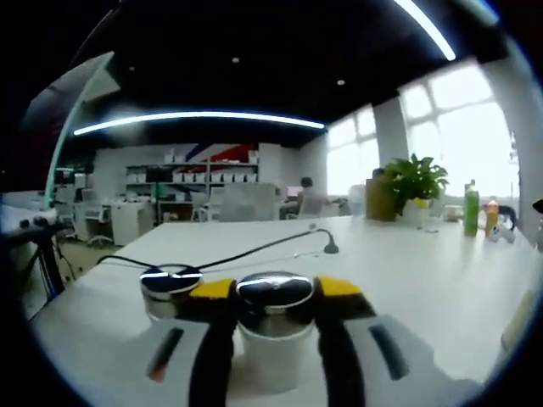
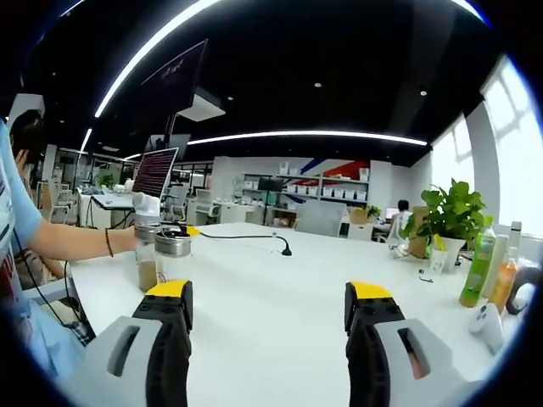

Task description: Rotate the seasoning bottle until the label or dispensing opening points toward the visible target arrow and the bottle remains upright within the marked orientation range

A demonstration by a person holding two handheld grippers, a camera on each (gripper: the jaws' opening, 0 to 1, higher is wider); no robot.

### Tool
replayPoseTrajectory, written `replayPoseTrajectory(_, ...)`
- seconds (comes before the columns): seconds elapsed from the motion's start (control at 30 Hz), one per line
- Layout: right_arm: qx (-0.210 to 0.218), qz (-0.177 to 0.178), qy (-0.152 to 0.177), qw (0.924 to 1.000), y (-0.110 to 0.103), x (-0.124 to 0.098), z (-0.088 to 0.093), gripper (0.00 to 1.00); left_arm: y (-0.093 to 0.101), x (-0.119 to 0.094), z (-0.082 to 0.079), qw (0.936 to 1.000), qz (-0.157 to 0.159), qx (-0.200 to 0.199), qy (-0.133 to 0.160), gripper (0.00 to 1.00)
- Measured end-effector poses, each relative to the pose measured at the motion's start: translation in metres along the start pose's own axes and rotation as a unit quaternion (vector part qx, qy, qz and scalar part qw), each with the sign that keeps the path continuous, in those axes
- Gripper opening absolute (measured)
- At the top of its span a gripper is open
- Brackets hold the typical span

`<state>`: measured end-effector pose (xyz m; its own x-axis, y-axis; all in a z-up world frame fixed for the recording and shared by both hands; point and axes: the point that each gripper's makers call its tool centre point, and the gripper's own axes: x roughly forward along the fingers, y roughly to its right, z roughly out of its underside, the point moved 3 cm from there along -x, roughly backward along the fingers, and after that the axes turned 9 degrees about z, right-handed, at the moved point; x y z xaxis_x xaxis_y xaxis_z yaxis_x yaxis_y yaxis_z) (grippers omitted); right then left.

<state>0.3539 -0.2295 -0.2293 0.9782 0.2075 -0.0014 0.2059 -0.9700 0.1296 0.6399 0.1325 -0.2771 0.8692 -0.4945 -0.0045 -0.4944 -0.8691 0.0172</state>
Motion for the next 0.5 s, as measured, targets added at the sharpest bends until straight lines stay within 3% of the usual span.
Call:
replayPoseTrajectory(0.2,0.007,0.009,0.013,0.9999,0.003,-0.002,-0.005,0.71,0.006,-0.002,-0.003,0.9998,0.016,0.009,-0.012,0.37)
replayPoseTrajectory(0.3,0.002,0.012,0.011,0.9999,0.004,-0.002,-0.005,0.72,0.008,-0.004,-0.009,0.9997,0.024,0.003,-0.003,0.37)
replayPoseTrajectory(0.4,0.008,0.011,0.005,0.9999,0.004,-0.001,-0.002,0.74,0.013,-0.005,-0.014,0.9992,0.025,0.030,-0.002,0.37)
replayPoseTrajectory(0.5,0.009,0.005,0.003,0.9999,0.001,-0.001,-0.001,0.74,0.016,-0.007,-0.020,0.9991,0.027,0.032,0.003,0.37)
